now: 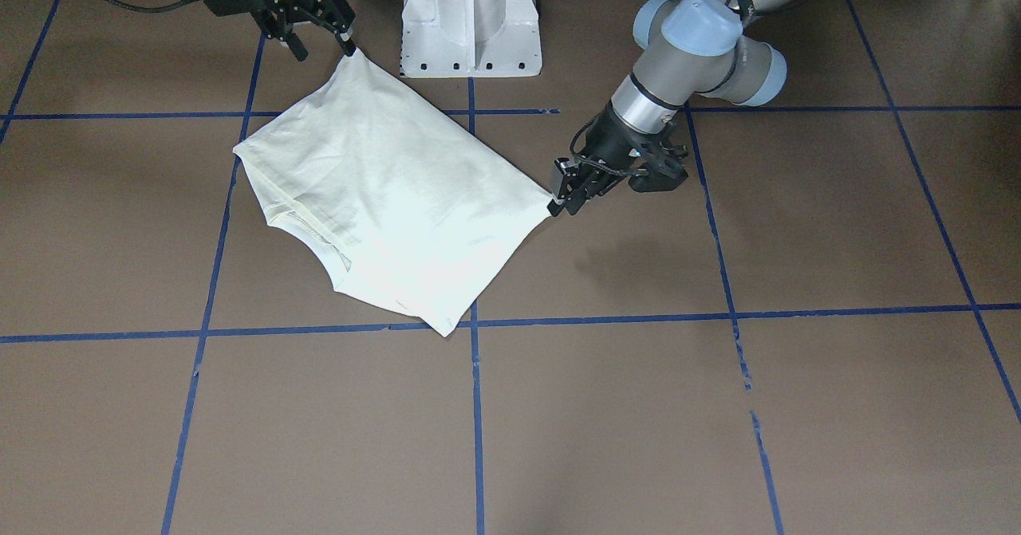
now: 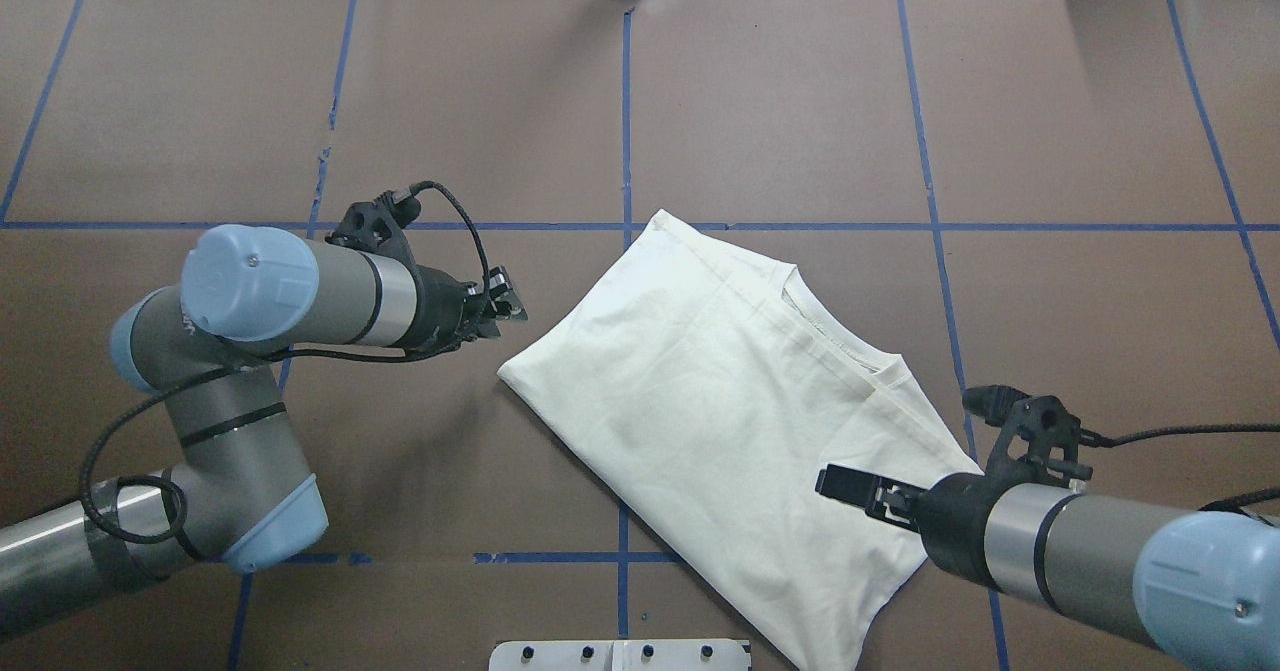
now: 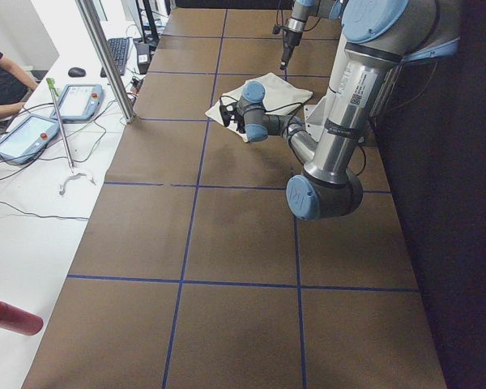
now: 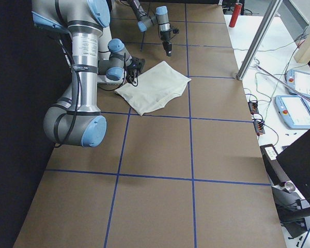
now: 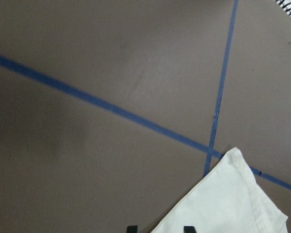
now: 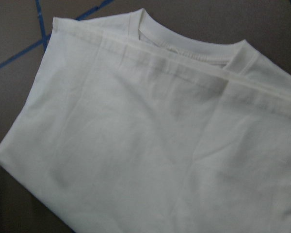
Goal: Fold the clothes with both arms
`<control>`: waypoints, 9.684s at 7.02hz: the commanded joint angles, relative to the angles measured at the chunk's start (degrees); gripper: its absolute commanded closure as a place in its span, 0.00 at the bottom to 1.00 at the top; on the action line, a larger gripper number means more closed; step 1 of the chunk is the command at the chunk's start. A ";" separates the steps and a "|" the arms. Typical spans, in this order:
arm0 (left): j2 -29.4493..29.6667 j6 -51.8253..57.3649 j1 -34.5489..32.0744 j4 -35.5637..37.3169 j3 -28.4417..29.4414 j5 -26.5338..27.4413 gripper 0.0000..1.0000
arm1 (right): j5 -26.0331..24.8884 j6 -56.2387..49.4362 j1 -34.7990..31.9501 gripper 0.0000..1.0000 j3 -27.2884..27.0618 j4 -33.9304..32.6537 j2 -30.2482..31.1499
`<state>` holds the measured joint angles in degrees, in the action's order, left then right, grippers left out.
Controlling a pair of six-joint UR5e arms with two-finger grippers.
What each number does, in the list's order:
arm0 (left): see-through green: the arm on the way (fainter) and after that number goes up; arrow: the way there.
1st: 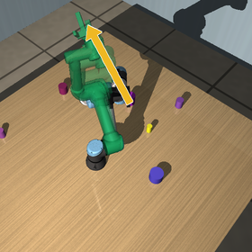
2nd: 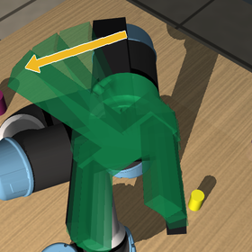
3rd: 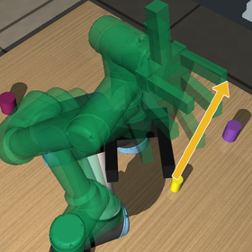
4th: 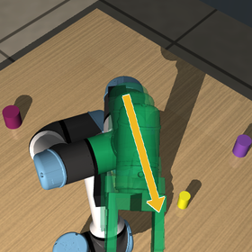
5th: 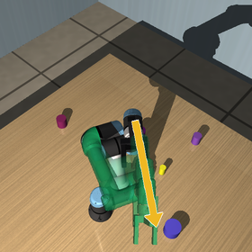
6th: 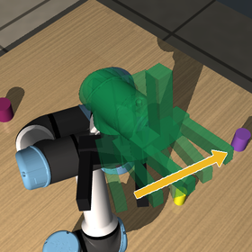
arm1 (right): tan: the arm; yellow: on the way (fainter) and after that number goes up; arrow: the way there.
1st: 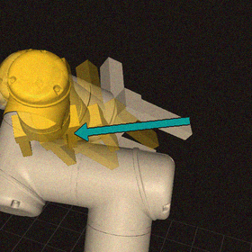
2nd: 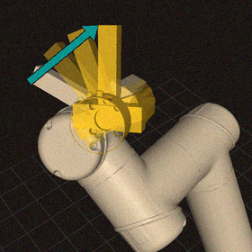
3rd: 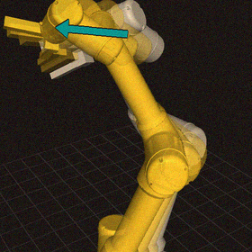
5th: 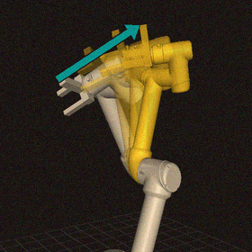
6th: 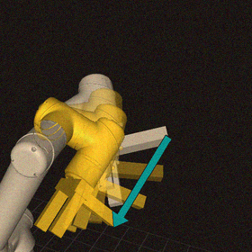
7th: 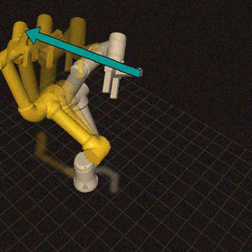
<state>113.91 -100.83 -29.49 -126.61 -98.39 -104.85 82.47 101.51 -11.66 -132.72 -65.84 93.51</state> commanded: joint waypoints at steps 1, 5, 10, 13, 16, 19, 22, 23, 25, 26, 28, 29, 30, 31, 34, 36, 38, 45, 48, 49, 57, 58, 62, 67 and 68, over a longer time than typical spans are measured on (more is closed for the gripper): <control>0.26 -1.04 3.72 3.91 0.82 0.09 0.51 | -0.82 -0.35 -3.98 0.00 5.08 0.36 -2.72; 0.52 -1.21 4.09 4.00 2.06 0.26 0.67 | -0.82 -0.18 -4.16 0.00 4.93 0.36 -2.90; 1.40 -0.95 4.18 4.00 3.38 2.45 0.74 | -0.99 0.35 -4.16 0.00 4.84 0.36 -2.72; 1.49 0.19 2.52 4.00 4.61 4.21 1.00 | -1.00 0.44 -4.16 0.00 4.49 0.45 -2.81; 10.56 12.31 -10.37 2.16 16.48 3.95 1.00 | -0.91 0.44 -3.98 0.00 4.66 0.45 -3.24; 25.12 13.81 -16.64 -11.71 42.37 3.69 0.96 | -0.91 0.53 -3.63 0.00 6.33 0.28 -7.46; 14.58 10.84 -15.17 -10.25 22.02 -2.94 0.65 | -1.00 8.33 -3.46 0.05 17.82 -0.25 -18.43; 10.50 10.74 -14.98 -10.07 15.66 -3.51 0.64 | -1.08 10.52 -3.02 0.18 21.68 -0.17 -20.45; 10.02 10.83 -14.54 -10.15 15.86 -3.43 0.63 | -1.08 10.55 -3.10 0.30 24.88 -0.34 -22.49; 9.93 10.83 -14.54 -10.15 15.86 -3.43 0.63 | -1.08 10.37 -3.02 0.31 26.71 -0.34 -22.50; 10.02 10.74 -14.54 -10.15 15.69 -3.43 0.62 | -0.56 10.02 -3.10 0.31 27.60 -0.34 -22.50; 10.02 10.74 -14.54 -10.15 15.69 -3.43 0.62 | -0.30 9.93 -3.02 0.31 27.60 -0.43 -22.32; 9.93 10.74 -14.54 -10.15 15.77 -3.43 0.62 | -0.29 9.93 -2.93 0.34 27.69 -0.69 -22.41; 10.02 10.74 -14.54 -10.15 15.69 -3.43 0.62 | -0.29 9.93 -2.75 0.36 27.61 -2.08 -22.58; 9.93 10.74 -14.45 -10.24 15.77 -3.43 0.62 | -0.38 9.93 -2.40 0.53 27.69 -2.19 -22.58; 9.76 10.83 -14.45 -10.33 15.77 -3.43 0.62 | -0.38 10.02 -2.40 0.53 27.69 -2.19 -23.20; 9.40 10.83 -14.45 -10.42 15.77 -3.43 0.62 | -0.47 9.93 -2.49 0.53 27.78 -2.19 -23.29; 9.23 10.83 -14.45 -10.68 15.86 -3.43 0.62 | -0.38 9.67 -2.84 0.79 28.66 -2.19 -23.29; 9.23 10.83 -14.45 -10.68 15.86 -3.43 0.62 | -0.12 9.58 -2.84 1.00 28.57 -2.19 -23.37; 9.23 10.74 -14.45 -10.68 15.86 -3.43 0.61 | -0.12 9.58 -2.84 1.00 28.48 -2.19 -23.46; -8.70 -5.95 11.27 3.35 -10.16 16.59 0.50 | 2.26 9.49 -4.42 1.00 23.12 -2.10 -22.41; -8.70 -7.00 13.12 4.25 -9.81 17.91 0.50 | 2.26 9.49 -4.42 1.00 23.12 -2.10 -22.41; -9.58 -7.01 14.64 6.28 -9.10 17.93 0.50 | 2.26 9.49 -4.42 1.00 23.12 -2.10 -22.49; -9.40 -7.28 14.38 6.37 -10.58 17.93 1.00 | 2.26 9.32 -4.51 1.00 23.21 -2.01 -22.41; -9.67 -7.28 14.37 6.81 -13.38 17.93 1.00 | 2.26 9.32 -4.68 1.00 22.43 -2.01 -22.15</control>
<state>104.52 -108.10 -15.03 -120.13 -109.30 -86.92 84.73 110.85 -16.25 -109.67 -67.86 71.15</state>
